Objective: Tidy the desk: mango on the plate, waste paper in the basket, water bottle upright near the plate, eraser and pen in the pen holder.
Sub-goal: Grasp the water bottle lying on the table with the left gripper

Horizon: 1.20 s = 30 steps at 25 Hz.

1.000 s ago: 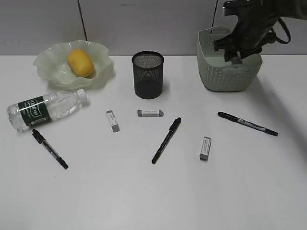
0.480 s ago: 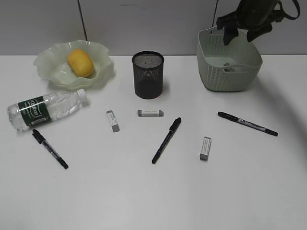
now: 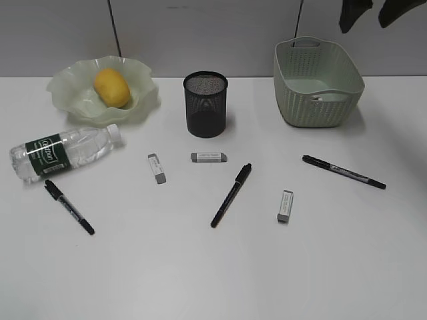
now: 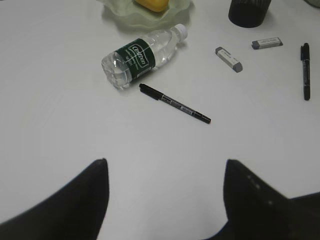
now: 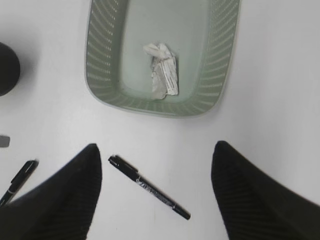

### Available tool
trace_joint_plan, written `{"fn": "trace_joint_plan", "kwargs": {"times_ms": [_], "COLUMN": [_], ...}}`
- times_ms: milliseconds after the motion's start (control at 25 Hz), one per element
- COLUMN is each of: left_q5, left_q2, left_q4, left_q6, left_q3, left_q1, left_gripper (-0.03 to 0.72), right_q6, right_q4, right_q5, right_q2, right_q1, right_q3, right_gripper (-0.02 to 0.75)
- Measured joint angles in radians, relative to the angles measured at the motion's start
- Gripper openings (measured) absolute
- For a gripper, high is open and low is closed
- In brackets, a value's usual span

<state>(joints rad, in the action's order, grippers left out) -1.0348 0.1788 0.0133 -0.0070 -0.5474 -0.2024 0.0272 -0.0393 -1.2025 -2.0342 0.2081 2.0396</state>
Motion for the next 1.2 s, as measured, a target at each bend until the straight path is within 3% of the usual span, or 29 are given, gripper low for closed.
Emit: {"fn": "trace_joint_plan", "kwargs": {"times_ms": [520, 1200], "left_q5": [0.000, 0.000], "left_q2": [0.000, 0.000], "left_q4": [0.000, 0.000], "left_q6": [0.001, 0.001], "left_q3": [0.000, 0.000], "left_q1": [0.000, 0.000], "left_gripper": [0.529, 0.523], "right_q6": [-0.001, 0.014], "right_q4": [0.003, 0.003], "right_q5": [0.000, 0.256], "right_q2": [0.445, 1.150], "right_q1": [0.001, 0.001], "right_q3": [-0.477, -1.208], "right_gripper": [0.538, 0.529]}}
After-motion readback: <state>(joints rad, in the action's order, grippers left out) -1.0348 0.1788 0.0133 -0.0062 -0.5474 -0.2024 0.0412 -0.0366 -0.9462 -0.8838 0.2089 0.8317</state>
